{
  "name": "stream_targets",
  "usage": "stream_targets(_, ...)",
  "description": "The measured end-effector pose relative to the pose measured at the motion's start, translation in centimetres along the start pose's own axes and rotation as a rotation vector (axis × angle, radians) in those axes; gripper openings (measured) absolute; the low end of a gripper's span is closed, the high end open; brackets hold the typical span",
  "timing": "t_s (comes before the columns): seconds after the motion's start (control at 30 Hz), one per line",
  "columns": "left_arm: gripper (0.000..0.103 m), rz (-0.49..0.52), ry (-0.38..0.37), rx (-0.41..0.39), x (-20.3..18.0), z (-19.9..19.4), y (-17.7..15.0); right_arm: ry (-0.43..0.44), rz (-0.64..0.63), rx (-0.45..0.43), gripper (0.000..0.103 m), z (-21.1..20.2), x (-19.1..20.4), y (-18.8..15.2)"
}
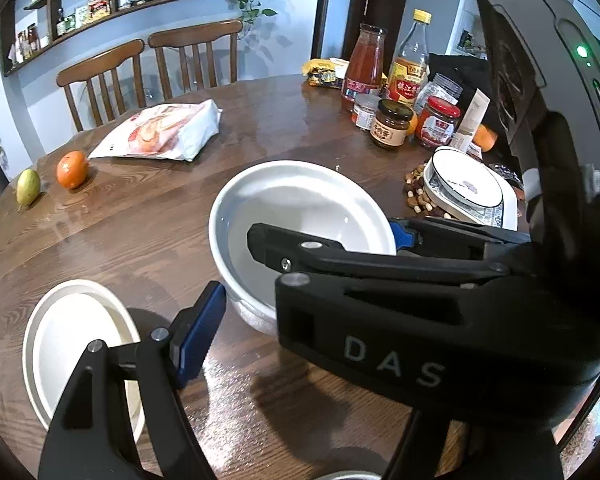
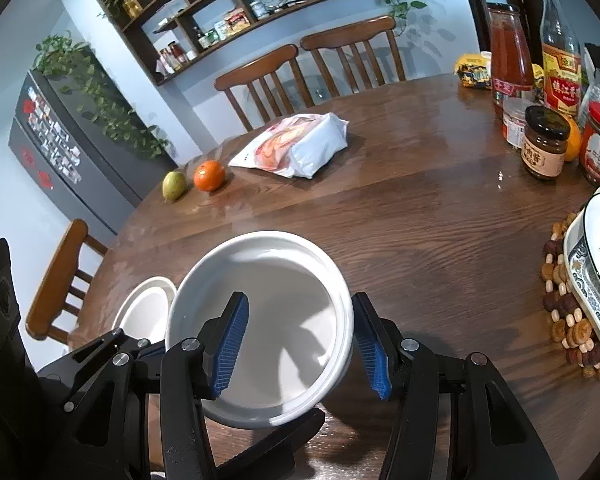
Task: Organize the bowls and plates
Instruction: 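Carry the ramekin with the right gripper over the nested white bowls, then lower the ramekin into the medium white bowl with the right gripper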
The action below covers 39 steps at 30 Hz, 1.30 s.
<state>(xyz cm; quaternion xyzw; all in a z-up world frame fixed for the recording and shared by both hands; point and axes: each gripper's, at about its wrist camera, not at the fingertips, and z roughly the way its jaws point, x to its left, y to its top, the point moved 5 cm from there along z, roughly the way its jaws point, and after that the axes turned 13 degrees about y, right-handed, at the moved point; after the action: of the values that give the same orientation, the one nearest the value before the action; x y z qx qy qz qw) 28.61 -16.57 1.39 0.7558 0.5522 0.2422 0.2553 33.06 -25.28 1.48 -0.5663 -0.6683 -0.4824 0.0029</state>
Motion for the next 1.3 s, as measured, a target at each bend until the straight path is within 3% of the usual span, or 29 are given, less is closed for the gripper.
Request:
stream_targets(0.67, 0.072, -0.073, 0.081, -0.011, 4.0, -3.5, -2.2, 0.062, -0.083, 0.031, 0.057, 1.6, 5.7, -1.3)
stream_targets(1.1, 0.072, -0.182, 0.115, -0.073, 10.7, -6.9, -3.0, 0.059, -0.200, 0.074, 0.057, 3.9, 13.1, -0.3)
stream_targets(1.3, 0.072, -0.232, 0.134, -0.070, 13.0, -6.5, -3.6, 0.076, -0.244, 0.113, 0.057, 6.2, 15.3, -0.4)
